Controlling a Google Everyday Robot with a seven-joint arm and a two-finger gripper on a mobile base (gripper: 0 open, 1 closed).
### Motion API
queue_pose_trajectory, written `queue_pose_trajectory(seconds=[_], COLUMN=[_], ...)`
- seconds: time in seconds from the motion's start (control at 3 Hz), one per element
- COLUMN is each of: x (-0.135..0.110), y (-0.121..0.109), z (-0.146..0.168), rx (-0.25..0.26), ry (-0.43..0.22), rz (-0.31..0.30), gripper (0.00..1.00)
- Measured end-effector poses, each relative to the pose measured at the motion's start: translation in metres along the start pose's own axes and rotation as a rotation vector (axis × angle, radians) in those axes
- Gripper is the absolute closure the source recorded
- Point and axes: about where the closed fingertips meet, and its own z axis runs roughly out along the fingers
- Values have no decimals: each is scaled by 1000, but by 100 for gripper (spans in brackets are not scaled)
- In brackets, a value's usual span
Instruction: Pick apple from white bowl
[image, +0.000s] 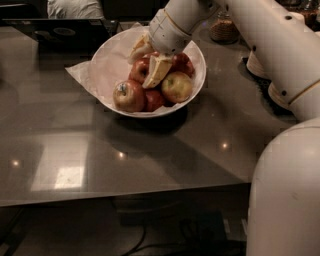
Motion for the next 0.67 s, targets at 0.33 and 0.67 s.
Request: queue_pose_trajectory(seconds=[0.33,0.67], x=[0,0], y=[0,0], z=[0,0], rx=[0,1], ry=[0,0], rz=[0,-1], gripper=[100,100])
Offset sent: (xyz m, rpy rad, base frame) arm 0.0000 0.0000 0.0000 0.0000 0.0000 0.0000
